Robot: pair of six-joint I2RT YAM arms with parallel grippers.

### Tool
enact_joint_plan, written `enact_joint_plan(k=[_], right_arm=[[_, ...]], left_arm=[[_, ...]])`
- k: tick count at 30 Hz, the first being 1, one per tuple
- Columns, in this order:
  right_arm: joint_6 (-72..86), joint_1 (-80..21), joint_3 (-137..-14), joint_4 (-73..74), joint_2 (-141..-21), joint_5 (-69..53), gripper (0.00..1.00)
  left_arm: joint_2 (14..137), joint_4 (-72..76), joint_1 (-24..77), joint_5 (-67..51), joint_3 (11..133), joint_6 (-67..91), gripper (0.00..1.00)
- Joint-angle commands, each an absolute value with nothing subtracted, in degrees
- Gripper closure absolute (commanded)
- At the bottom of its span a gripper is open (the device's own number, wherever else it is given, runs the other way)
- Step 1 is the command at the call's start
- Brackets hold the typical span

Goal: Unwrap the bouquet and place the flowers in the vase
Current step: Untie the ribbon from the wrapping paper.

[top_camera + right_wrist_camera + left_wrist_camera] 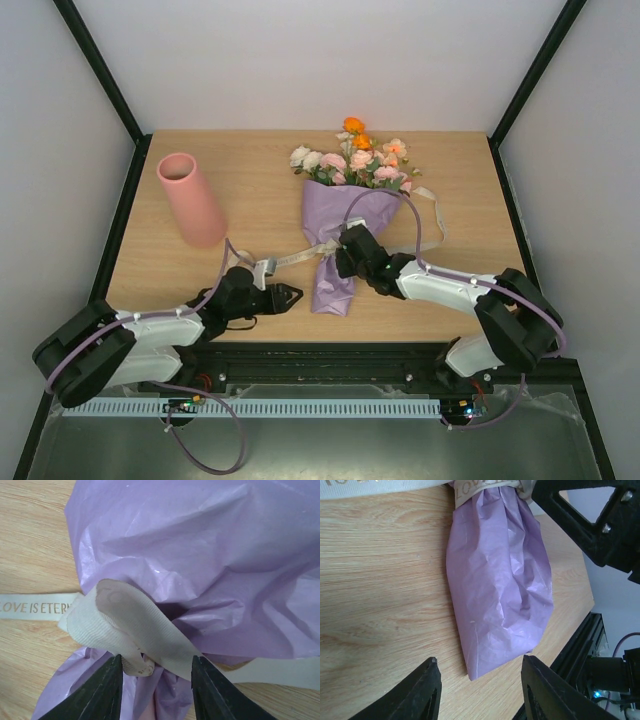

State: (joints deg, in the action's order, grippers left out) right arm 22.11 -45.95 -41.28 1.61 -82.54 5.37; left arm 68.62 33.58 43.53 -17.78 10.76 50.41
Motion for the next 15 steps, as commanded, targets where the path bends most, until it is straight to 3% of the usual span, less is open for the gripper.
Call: enact_joint_plan(k=[1, 9, 15], right_arm=[[21.99, -46.39, -42.09, 2.34, -82.63, 8.64, 0.63], [21.97, -46.46, -41.80, 0.49, -85.08, 9.95, 0.65], [23.37, -46.45, -39.80, -1.29, -82.61, 13.71, 0.82]], left_arm=[[68.35, 37.03, 44.03, -16.83, 9.83, 50.73, 0.34], [70.07, 41.20, 44.87, -17.70, 10.05, 51.40, 0.36], [73.14, 43.29, 46.17, -16.81, 11.35, 51.67, 0.39]])
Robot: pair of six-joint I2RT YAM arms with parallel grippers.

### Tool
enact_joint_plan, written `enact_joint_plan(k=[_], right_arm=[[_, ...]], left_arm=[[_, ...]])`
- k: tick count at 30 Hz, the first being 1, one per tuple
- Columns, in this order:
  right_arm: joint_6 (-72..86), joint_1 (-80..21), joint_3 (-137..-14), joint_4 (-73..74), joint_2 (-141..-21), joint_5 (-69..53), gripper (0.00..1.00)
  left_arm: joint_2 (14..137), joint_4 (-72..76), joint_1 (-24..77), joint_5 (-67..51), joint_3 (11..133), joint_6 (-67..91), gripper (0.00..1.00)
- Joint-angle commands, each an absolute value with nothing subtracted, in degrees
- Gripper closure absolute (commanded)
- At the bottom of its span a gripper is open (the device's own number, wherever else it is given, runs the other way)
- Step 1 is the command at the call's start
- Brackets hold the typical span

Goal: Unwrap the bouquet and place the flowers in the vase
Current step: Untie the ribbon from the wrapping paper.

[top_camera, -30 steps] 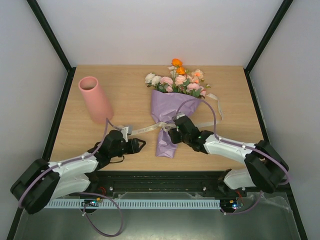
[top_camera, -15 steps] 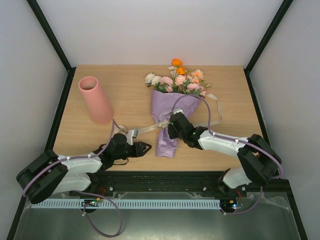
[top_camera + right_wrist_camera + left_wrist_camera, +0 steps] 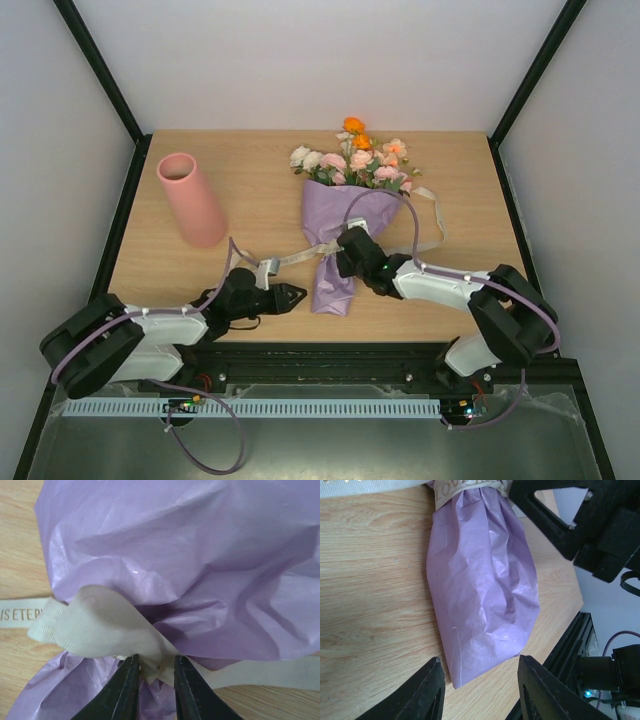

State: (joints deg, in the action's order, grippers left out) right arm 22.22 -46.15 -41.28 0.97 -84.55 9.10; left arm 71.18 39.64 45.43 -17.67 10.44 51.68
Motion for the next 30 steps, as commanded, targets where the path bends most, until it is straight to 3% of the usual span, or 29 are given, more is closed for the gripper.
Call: enact_joint_plan(k=[1, 8, 16, 23, 30], right_arm=[[23.61, -46.43, -38.75, -1.91, -81.44, 14.13, 0.83], [24.73, -46.49, -35.89, -3.40, -76.59, 16.85, 0.99], [30.22, -46.45, -32.66, -3.40, -76.39, 14.13, 0.99], [29.60, -46.60, -40.00, 3.58, -72.19, 2.80, 0.84], [31.88, -51.46, -43.61, -2.11, -74.11, -2.51, 0.85]], left_arm=[[73.81, 44.14, 46.27, -16.79, 11.46, 51.72, 0.40], [79.28, 47.10, 47.06, -16.45, 12.73, 51.60, 0.41], [82.99, 50.11, 48.12, -16.39, 12.98, 52.09, 0.43], [84.62, 59.93, 48.62, -18.57, 10.48, 55.41, 0.43], [85.60, 64.59, 49.03, -19.13, 9.01, 56.94, 0.47]])
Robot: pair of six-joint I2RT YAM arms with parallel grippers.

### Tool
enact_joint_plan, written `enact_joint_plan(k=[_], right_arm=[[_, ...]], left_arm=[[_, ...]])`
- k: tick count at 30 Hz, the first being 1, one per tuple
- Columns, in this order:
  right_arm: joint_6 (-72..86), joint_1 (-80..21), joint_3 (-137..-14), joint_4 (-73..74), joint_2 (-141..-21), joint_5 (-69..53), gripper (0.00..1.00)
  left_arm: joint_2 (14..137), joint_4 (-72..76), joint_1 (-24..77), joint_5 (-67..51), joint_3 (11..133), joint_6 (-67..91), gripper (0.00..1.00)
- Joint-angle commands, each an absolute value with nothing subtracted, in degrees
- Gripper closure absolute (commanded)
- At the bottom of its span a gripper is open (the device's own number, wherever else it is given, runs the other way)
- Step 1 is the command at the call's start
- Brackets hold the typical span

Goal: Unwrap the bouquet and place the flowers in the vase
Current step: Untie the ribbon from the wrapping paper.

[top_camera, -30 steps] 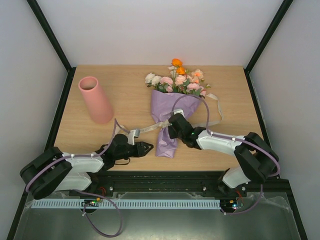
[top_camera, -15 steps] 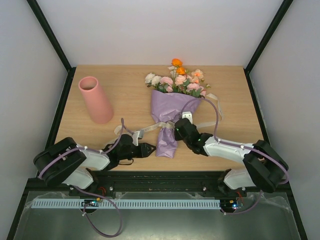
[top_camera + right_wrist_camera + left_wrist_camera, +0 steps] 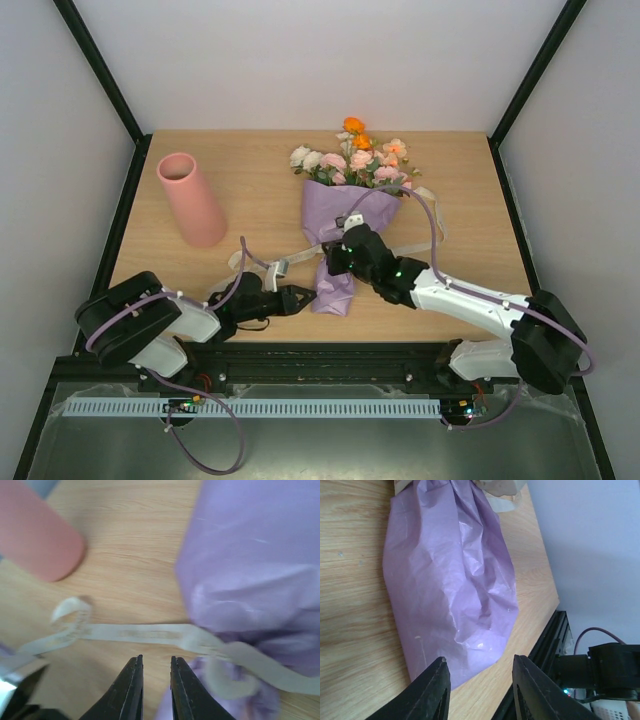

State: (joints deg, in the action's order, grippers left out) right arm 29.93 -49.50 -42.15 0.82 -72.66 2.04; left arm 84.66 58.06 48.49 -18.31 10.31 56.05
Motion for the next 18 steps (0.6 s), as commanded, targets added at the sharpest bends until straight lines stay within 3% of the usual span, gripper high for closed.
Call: enact_joint_plan(k=[1, 9, 18], right_arm=[[32.03, -51.51, -44.17, -3.14, -75.40, -2.86, 0.85], [25.63, -51.51, -57.88, 8.02, -90.25, 8.73, 0.84], [19.70, -51.46, -53.43, 12.97, -89.82, 16.01, 0.79]], left_arm=[[85.99, 64.69, 49.06, -19.11, 8.97, 56.92, 0.48], [90.26, 70.59, 49.14, -20.06, 8.20, 59.12, 0.50], [93.57, 69.07, 50.67, -16.83, 9.06, 60.12, 0.52]])
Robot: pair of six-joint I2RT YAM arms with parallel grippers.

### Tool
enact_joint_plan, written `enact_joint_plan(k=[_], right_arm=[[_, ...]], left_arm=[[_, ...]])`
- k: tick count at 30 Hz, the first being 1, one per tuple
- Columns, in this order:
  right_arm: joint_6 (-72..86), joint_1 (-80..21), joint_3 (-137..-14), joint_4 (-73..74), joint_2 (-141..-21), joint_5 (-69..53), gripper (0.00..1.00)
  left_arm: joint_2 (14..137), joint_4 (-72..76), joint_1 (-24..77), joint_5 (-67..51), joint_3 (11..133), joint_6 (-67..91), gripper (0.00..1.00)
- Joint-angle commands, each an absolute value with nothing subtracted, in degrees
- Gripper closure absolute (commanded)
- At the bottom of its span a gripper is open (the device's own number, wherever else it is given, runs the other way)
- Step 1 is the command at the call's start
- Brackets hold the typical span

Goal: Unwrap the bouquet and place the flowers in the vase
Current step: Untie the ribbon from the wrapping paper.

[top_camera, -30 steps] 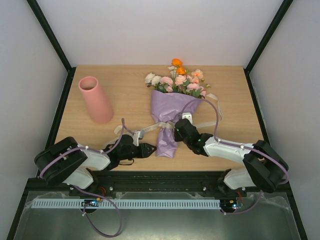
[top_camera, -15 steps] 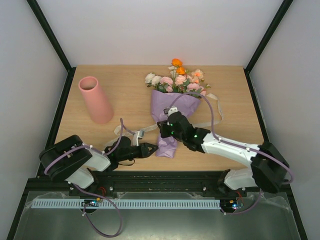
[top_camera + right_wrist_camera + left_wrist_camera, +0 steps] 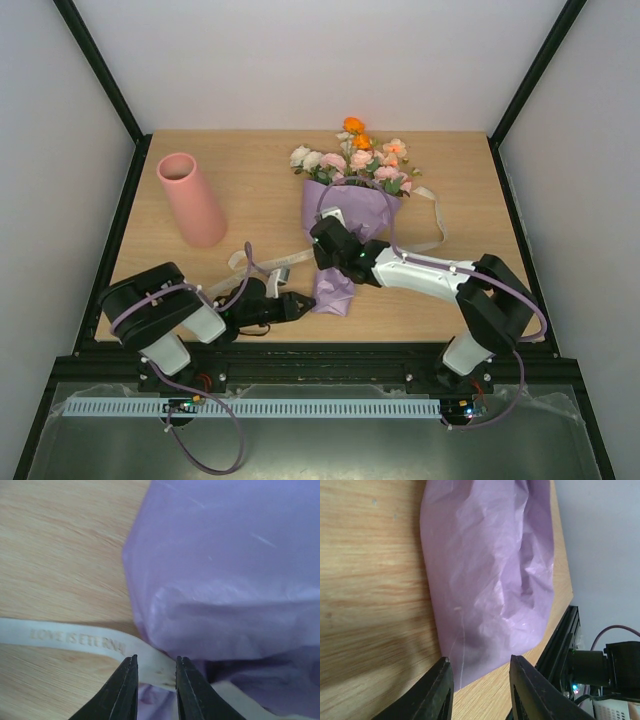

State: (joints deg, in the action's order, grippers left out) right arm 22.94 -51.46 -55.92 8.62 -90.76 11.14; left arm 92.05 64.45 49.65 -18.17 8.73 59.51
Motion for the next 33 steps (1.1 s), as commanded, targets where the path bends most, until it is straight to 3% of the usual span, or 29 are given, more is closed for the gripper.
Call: enact_joint_plan(k=[1, 13, 22, 33], right_arm=[[19.69, -51.42, -52.59, 12.48, -89.25, 15.57, 0.79], [19.69, -51.42, -48.05, 14.01, -85.55, 19.31, 0.80], [9.58, -51.48, -54.42, 16.14, -86.72, 11.54, 0.69], [-3.31, -51.43, -57.10, 18.52, -91.02, 15.49, 0.68]], left_arm=[[93.98, 69.31, 50.91, -16.75, 9.24, 60.12, 0.52], [96.98, 72.09, 51.19, -17.31, 9.70, 60.12, 0.53], [96.71, 72.75, 51.21, -17.06, 9.70, 60.06, 0.53], [98.73, 75.31, 51.34, -18.07, 10.24, 60.82, 0.54]])
